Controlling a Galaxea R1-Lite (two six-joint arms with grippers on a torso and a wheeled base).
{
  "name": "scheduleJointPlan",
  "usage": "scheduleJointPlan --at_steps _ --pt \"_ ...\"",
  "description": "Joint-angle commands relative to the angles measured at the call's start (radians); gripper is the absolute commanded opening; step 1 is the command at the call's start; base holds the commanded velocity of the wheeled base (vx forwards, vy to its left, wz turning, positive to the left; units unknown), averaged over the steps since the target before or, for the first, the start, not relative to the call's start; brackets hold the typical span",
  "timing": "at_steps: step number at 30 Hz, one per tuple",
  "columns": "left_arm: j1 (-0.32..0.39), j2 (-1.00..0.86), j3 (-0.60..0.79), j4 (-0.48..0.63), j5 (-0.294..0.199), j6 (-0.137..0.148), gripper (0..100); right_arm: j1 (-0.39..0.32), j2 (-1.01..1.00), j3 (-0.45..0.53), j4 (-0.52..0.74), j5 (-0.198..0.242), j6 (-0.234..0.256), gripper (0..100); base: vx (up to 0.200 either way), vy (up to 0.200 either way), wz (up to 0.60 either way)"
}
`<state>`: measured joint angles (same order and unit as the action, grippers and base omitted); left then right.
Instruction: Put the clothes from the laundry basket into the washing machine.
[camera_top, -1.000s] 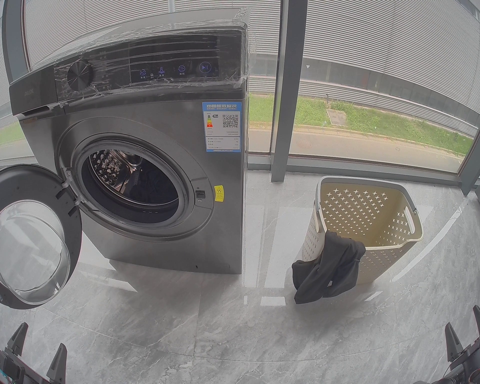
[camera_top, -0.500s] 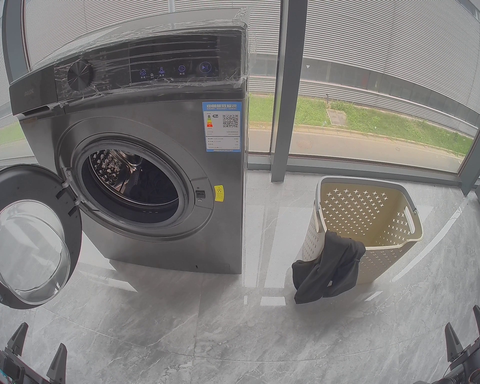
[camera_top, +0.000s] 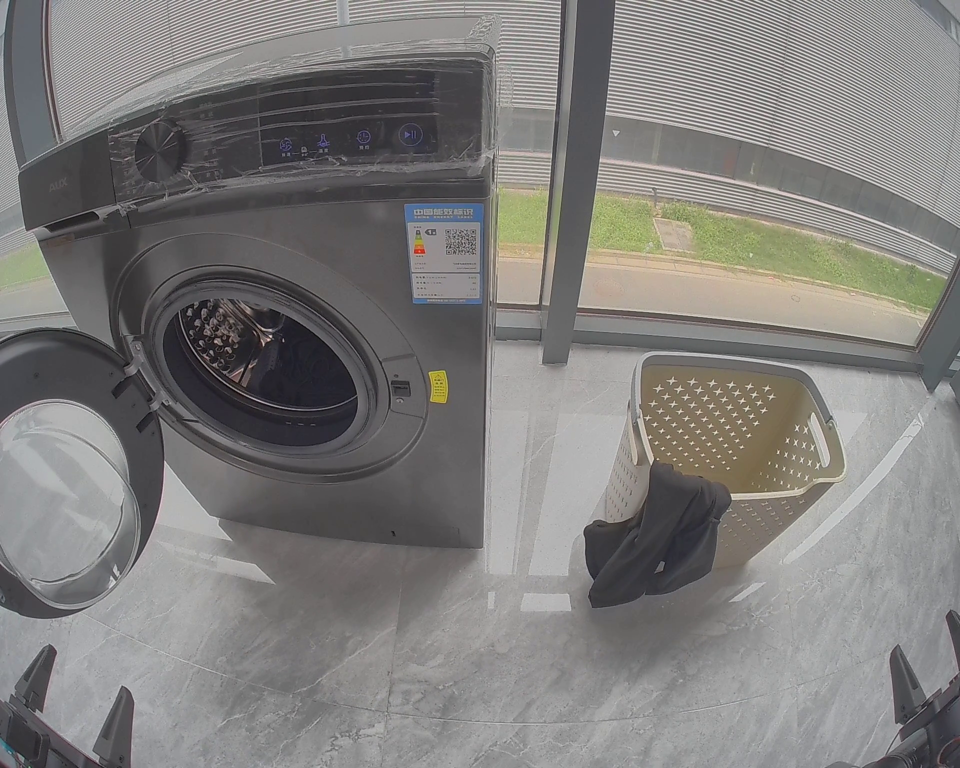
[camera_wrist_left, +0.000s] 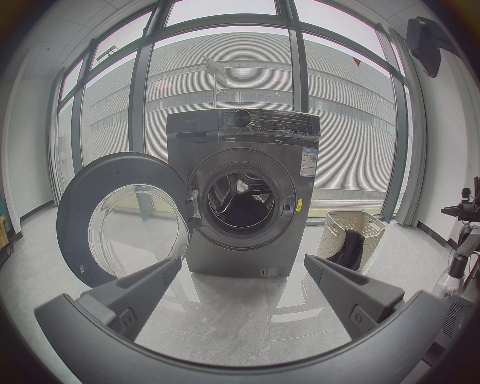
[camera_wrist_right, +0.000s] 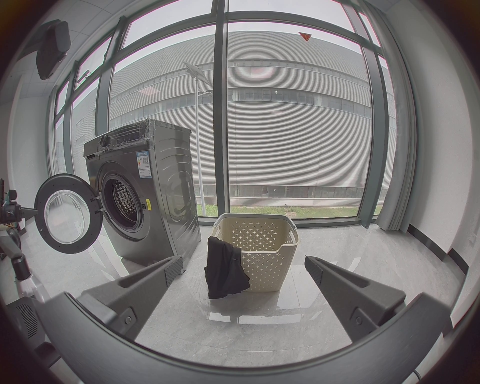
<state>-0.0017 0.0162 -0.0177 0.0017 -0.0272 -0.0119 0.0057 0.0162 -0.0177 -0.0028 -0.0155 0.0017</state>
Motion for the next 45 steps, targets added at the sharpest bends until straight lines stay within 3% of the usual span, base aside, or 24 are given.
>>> scheduleJointPlan --at_steps 1,45 --pt "0.000 -0.016 0.016 0.000 0.000 -0.002 100 0.000 -0.010 0.018 -0.002 0.000 0.000 100 0.000 0.000 0.00" --pt "0.000 -0.016 0.016 0.000 0.001 -0.003 100 0.000 -0.010 0.018 -0.002 0.000 0.000 100 0.000 0.000 -0.04"
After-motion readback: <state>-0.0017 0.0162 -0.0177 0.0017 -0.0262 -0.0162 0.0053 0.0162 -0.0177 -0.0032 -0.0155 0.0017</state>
